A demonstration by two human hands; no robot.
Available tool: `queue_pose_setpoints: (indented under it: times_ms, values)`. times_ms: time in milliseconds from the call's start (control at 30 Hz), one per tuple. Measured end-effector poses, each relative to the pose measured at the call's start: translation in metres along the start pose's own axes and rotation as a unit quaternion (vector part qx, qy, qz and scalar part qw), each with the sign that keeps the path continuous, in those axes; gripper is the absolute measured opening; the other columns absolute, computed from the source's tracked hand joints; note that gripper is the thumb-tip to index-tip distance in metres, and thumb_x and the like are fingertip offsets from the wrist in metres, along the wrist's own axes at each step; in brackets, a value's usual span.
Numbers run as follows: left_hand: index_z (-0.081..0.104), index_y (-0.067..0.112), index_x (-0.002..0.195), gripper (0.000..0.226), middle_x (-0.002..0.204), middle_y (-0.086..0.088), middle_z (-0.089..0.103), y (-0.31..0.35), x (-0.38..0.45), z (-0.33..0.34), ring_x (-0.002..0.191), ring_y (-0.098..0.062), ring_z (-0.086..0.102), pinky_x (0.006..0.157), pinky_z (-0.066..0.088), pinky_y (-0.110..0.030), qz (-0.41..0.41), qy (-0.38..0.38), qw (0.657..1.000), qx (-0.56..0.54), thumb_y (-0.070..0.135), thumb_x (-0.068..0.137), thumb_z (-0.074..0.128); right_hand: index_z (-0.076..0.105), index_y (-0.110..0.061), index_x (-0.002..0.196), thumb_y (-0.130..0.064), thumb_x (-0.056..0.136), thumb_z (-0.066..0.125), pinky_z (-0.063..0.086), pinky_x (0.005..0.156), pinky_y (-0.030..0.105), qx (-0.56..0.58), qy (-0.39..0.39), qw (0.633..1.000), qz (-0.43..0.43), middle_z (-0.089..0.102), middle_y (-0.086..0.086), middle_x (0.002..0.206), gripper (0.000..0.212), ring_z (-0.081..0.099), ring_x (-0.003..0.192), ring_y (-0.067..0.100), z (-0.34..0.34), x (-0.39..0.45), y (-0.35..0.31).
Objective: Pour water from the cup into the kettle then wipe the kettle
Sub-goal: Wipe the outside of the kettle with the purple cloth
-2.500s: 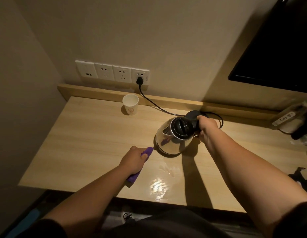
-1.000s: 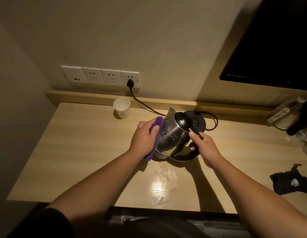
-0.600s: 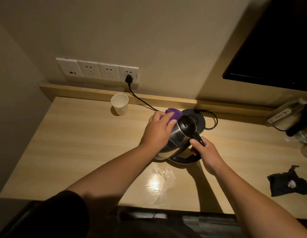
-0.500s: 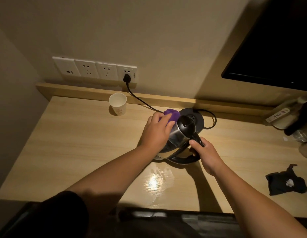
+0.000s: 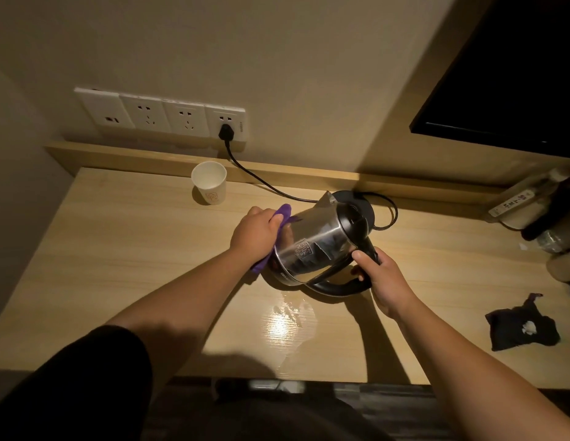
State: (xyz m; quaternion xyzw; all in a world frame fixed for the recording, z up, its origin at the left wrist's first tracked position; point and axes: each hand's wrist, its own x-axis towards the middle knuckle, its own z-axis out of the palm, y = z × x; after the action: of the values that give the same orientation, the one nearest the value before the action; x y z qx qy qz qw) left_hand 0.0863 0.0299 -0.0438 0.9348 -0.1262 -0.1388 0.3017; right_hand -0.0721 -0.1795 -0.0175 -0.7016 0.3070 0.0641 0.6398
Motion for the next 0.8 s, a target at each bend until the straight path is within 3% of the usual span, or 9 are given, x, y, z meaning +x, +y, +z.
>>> queue_pose_setpoints:
  times_ms: [100, 200, 300, 433, 500, 600, 700, 800]
  values:
    - [0.058, 0.019, 0.121, 0.036, 0.118, -0.005, 0.052, 0.016, -0.006, -0.005, 0.094, -0.018, 0.055, 0.081, 0.05, -0.034, 0.023, 0.022, 0.999, -0.007, 0.039, 0.102, 0.034, 0.065, -0.018, 0.108, -0.037, 0.096, 0.06, 0.048, 0.08, 0.033, -0.005, 0.009, 1.0, -0.009, 0.064, 0.007, 0.092, 0.023, 0.06, 0.09, 0.022, 0.0, 0.001, -0.001]
    - [0.054, 0.019, 0.128, 0.035, 0.12, -0.003, 0.05, 0.048, -0.027, 0.0, 0.101, -0.016, 0.05, 0.081, 0.047, -0.03, 0.105, 0.072, 0.992, -0.024, 0.036, 0.101, 0.039, 0.065, -0.019, 0.106, -0.037, 0.096, 0.06, 0.05, 0.079, 0.034, -0.012, 0.015, 1.0, -0.015, 0.067, 0.009, 0.097, 0.021, 0.062, 0.09, 0.023, 0.001, 0.003, -0.002]
    - [0.057, 0.021, 0.126, 0.032, 0.121, -0.004, 0.052, 0.071, -0.046, 0.013, 0.106, -0.019, 0.05, 0.081, 0.048, -0.033, 0.192, 0.124, 0.973, 0.025, 0.034, 0.097, 0.05, 0.064, -0.018, 0.106, -0.037, 0.096, 0.06, 0.053, 0.078, 0.035, -0.002, 0.015, 1.0, -0.018, 0.064, 0.007, 0.088, 0.021, 0.061, 0.083, 0.022, 0.004, 0.005, -0.004]
    - [0.06, 0.018, 0.121, 0.033, 0.118, -0.01, 0.058, 0.06, -0.046, 0.021, 0.103, -0.026, 0.056, 0.079, 0.051, -0.036, 0.251, 0.156, 0.952, 0.082, 0.027, 0.089, 0.064, 0.063, -0.016, 0.107, -0.036, 0.096, 0.059, 0.054, 0.076, 0.034, 0.006, 0.015, 1.0, -0.014, 0.058, 0.005, 0.075, 0.022, 0.058, 0.074, 0.021, 0.005, 0.006, -0.006]
    - [0.059, 0.016, 0.12, 0.032, 0.117, -0.01, 0.058, 0.046, -0.043, 0.02, 0.102, -0.025, 0.055, 0.078, 0.051, -0.035, 0.237, 0.155, 0.956, 0.083, 0.026, 0.09, 0.062, 0.063, -0.015, 0.108, -0.035, 0.097, 0.059, 0.053, 0.075, 0.033, 0.024, 0.014, 1.0, -0.006, 0.055, 0.002, 0.067, 0.024, 0.056, 0.07, 0.02, 0.005, 0.007, -0.006]
    - [0.058, 0.013, 0.123, 0.031, 0.117, -0.009, 0.056, 0.013, -0.039, 0.016, 0.102, -0.021, 0.052, 0.082, 0.047, -0.031, 0.146, 0.139, 0.977, 0.071, 0.027, 0.096, 0.052, 0.063, -0.013, 0.11, -0.035, 0.097, 0.058, 0.053, 0.076, 0.033, 0.051, 0.011, 0.999, 0.003, 0.051, -0.002, 0.059, 0.026, 0.055, 0.066, 0.019, 0.003, 0.006, -0.005]
    - [0.055, 0.013, 0.124, 0.032, 0.122, -0.007, 0.054, -0.014, -0.036, 0.007, 0.106, -0.019, 0.05, 0.085, 0.045, -0.029, 0.056, 0.119, 0.987, 0.092, 0.03, 0.101, 0.041, 0.064, -0.012, 0.11, -0.036, 0.096, 0.06, 0.054, 0.076, 0.034, 0.021, 0.011, 1.0, -0.008, 0.054, 0.002, 0.066, 0.028, 0.057, 0.069, 0.02, 0.005, 0.007, -0.008]
    - [0.054, 0.015, 0.126, 0.033, 0.125, -0.006, 0.052, -0.007, -0.038, 0.001, 0.11, -0.019, 0.049, 0.088, 0.046, -0.03, 0.047, 0.113, 0.989, 0.083, 0.032, 0.102, 0.039, 0.064, -0.011, 0.109, -0.037, 0.096, 0.06, 0.054, 0.075, 0.034, 0.016, 0.013, 1.0, -0.014, 0.054, 0.003, 0.069, 0.029, 0.057, 0.07, 0.021, 0.005, 0.007, -0.01]
